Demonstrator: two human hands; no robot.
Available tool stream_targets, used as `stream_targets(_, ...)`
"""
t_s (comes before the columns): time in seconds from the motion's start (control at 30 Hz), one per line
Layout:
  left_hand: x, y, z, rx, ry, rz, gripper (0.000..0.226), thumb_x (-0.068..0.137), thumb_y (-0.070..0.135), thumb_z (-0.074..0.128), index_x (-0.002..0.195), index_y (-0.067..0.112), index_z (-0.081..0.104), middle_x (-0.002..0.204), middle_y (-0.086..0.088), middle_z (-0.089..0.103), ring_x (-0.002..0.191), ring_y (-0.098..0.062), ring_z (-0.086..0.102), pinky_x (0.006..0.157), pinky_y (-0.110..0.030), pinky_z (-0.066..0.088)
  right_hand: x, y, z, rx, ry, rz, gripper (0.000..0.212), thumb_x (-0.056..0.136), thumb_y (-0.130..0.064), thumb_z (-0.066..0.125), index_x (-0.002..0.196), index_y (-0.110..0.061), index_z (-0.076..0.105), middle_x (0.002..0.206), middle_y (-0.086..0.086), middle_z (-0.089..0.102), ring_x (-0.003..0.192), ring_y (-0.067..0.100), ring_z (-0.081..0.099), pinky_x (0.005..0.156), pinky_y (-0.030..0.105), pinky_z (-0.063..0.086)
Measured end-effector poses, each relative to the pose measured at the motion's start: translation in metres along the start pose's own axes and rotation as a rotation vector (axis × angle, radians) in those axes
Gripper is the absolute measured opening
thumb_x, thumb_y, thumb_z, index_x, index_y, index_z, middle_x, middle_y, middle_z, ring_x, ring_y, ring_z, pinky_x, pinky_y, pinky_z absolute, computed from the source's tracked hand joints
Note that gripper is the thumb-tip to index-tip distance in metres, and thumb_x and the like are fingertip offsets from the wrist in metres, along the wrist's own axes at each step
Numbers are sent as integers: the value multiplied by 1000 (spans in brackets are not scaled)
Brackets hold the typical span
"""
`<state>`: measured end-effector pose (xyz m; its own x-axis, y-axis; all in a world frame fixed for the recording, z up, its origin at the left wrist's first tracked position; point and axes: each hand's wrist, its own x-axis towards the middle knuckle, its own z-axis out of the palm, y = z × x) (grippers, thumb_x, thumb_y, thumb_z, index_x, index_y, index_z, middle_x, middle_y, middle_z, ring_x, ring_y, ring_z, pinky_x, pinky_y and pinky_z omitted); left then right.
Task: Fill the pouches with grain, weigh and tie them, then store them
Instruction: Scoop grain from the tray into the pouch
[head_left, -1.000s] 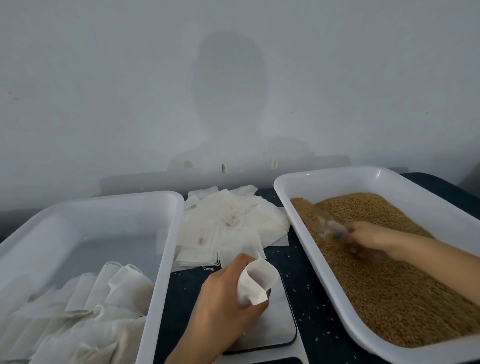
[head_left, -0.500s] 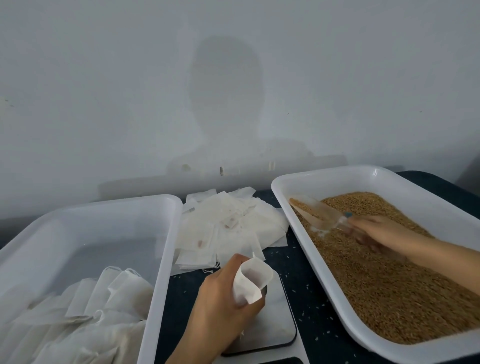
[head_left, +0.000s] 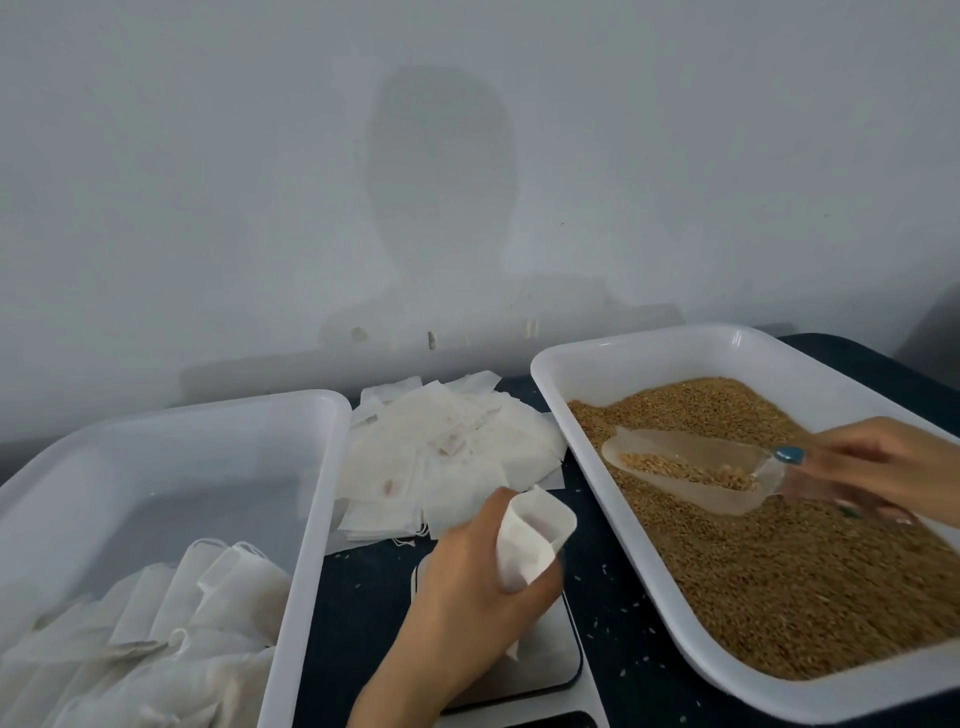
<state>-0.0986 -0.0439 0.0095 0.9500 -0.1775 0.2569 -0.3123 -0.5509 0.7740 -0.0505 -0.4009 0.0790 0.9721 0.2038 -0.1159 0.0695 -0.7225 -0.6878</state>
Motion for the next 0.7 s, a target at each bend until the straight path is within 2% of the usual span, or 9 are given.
stream_targets(0.1, 9, 6, 5, 58, -39, -17, 37, 75, 57, 61, 105, 39, 50, 89, 16, 65, 82, -4, 63, 68, -29, 56, -1, -8, -17, -15, -35, -21, 31, 75, -57, 58, 92, -41, 78, 66, 17, 69, 44, 20, 53, 41, 23, 39)
stream_targets(0.17, 12, 7, 9, 98, -47, -30, 35, 76, 53, 63, 105, 41, 47, 89, 18, 63, 85, 1, 60, 63, -20, 54, -5, -17, -26, -33, -98, -39, 43, 80, -71, 55, 94, -38, 78, 68, 17, 69, 43, 22, 54, 43, 20, 40)
stream_targets(0.23, 13, 8, 12, 126, -47, -32, 37, 75, 53, 61, 106, 41, 46, 88, 18, 62, 86, 2, 59, 59, -17, 51, -7, -30, -30, -81, -147, -79, 51, 73, -85, 55, 90, -42, 77, 64, 9, 69, 41, 22, 54, 43, 19, 39)
stream_targets(0.27, 13, 9, 14, 110, -45, -26, 39, 72, 54, 60, 107, 40, 47, 88, 16, 63, 83, -2, 60, 62, -23, 53, -9, -39, -32, -117, -170, -88, 54, 68, -89, 53, 89, -45, 76, 59, 4, 67, 39, 18, 51, 41, 17, 38)
stream_targets(0.37, 12, 10, 19, 73, -43, -7, 43, 68, 54, 56, 108, 40, 50, 87, 16, 65, 79, -6, 62, 67, -33, 55, -8, -61, -36, -210, -205, -150, 61, 68, -95, 45, 89, -47, 76, 52, -5, 63, 35, 5, 45, 38, 12, 32)
stream_targets(0.43, 12, 11, 21, 69, -46, 2, 44, 68, 52, 56, 110, 40, 51, 88, 16, 66, 80, -5, 63, 67, -33, 56, -5, -75, -36, -291, -208, -176, 64, 66, -98, 39, 89, -50, 75, 52, -8, 63, 37, 5, 46, 38, 10, 30)
stream_targets(0.53, 12, 12, 22, 48, -42, 19, 42, 67, 53, 56, 107, 41, 50, 84, 15, 64, 77, -5, 62, 63, -30, 55, 1, -95, -36, -426, -221, -200, 66, 60, -103, 30, 90, -60, 70, 52, -12, 62, 40, 5, 47, 40, 15, 30)
stream_targets(0.7, 11, 14, 22, 55, -45, 30, 45, 66, 53, 57, 108, 40, 48, 85, 14, 62, 78, -6, 61, 61, -28, 53, 10, -126, -36, -623, -241, -258, 80, 52, -106, 18, 89, -56, 69, 55, -17, 64, 43, 3, 49, 44, 17, 35)
